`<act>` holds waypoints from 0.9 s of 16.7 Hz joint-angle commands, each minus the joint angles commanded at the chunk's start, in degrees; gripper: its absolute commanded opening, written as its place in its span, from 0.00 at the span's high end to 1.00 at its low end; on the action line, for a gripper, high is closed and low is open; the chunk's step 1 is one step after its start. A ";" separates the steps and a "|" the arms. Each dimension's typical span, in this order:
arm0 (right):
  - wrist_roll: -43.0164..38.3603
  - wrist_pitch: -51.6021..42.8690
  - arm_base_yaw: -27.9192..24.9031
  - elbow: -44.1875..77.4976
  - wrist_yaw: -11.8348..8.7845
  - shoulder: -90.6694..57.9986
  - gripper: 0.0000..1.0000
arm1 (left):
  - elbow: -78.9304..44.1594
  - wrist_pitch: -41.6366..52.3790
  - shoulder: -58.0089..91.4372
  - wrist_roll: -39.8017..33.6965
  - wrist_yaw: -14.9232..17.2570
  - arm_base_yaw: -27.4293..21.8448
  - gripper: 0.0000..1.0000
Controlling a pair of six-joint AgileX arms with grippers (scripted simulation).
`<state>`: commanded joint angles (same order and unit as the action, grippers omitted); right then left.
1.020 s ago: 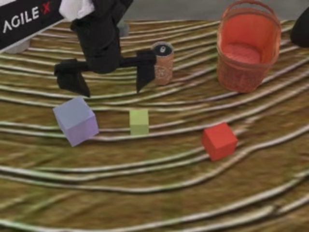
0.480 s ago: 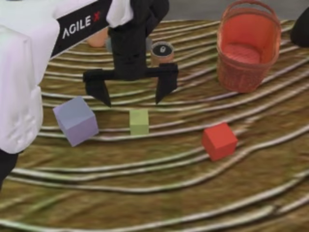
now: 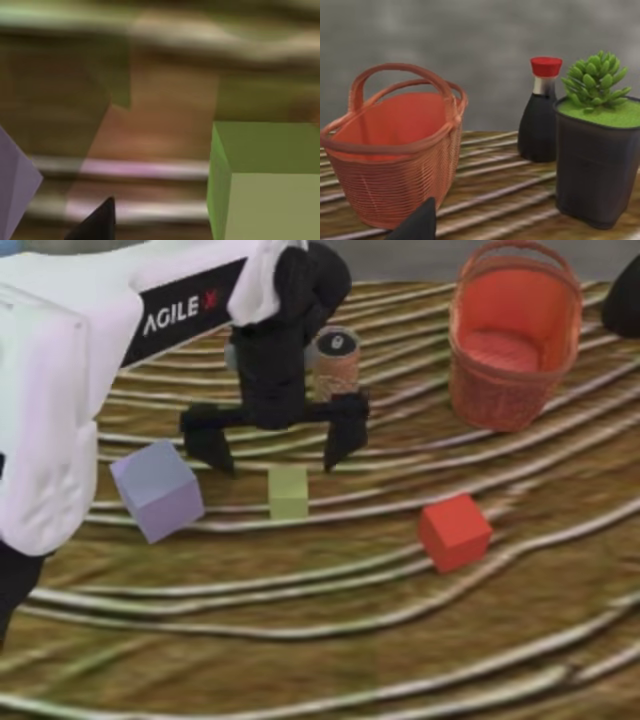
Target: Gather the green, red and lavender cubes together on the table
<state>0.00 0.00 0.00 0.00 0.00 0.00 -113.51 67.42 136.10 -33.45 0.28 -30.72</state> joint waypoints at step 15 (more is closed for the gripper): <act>0.00 0.00 0.00 0.00 0.00 0.00 0.00 | 7.54 -10.53 2.98 -0.08 0.03 -0.10 0.45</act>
<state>0.00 0.00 0.00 0.00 0.00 0.00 -105.96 56.89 139.07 -33.53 0.31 -30.81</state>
